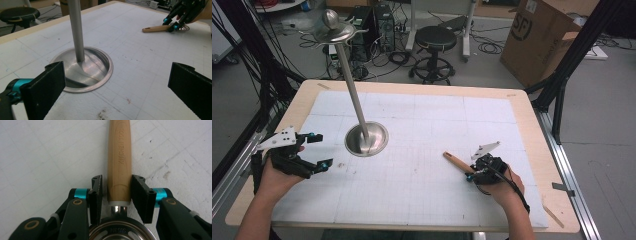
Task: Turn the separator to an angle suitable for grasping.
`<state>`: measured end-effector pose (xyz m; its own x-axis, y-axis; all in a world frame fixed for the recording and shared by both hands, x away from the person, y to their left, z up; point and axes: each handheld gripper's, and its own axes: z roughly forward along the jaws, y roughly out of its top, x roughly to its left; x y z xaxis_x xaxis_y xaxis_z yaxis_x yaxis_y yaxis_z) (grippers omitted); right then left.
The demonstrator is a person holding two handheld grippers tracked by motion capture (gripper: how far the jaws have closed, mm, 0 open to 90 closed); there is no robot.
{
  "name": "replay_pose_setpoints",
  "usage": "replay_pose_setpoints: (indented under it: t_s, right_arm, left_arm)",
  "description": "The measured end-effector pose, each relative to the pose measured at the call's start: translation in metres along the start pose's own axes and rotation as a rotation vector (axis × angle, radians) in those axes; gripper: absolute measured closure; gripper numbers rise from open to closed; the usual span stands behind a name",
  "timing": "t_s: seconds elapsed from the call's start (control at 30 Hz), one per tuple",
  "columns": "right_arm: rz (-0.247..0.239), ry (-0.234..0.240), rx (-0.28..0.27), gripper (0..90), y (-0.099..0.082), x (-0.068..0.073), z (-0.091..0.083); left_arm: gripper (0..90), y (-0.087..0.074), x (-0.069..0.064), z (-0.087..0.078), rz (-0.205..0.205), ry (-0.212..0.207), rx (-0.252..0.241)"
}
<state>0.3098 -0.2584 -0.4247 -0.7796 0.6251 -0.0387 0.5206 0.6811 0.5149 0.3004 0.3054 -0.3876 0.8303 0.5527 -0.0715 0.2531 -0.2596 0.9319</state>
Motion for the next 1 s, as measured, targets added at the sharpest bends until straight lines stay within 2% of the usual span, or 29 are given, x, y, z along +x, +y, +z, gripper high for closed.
replay_pose_setpoints:
  t_s: [0.3,0.43,0.6,0.73,0.87,1.0]
  right_arm:
    - [0.027,0.017,0.038,63.2,0.005,-0.002,0.002]
    - [0.016,0.025,0.052,67.3,0.007,-0.001,0.002]
    - [0.022,0.033,0.077,66.7,0.010,-0.002,0.002]
    - [0.024,0.004,0.112,60.9,0.014,-0.001,0.002]
    - [0.021,0.001,0.131,61.5,0.017,0.000,0.002]
    - [0.033,0.024,0.136,65.1,0.015,-0.003,0.001]
  left_arm:
    - [2.0,-0.001,-0.002,-0.001,0.001,0.001,0.009]
    - [2.0,-0.002,-0.003,-0.001,0.004,-0.002,0.013]
    - [2.0,-0.003,-0.004,-0.004,0.004,0.000,0.012]
    - [2.0,-0.004,-0.003,-0.006,0.000,0.003,0.015]
    - [2.0,-0.006,-0.002,-0.007,-0.006,0.003,0.014]
    - [2.0,-0.006,-0.002,-0.007,-0.001,0.004,0.019]
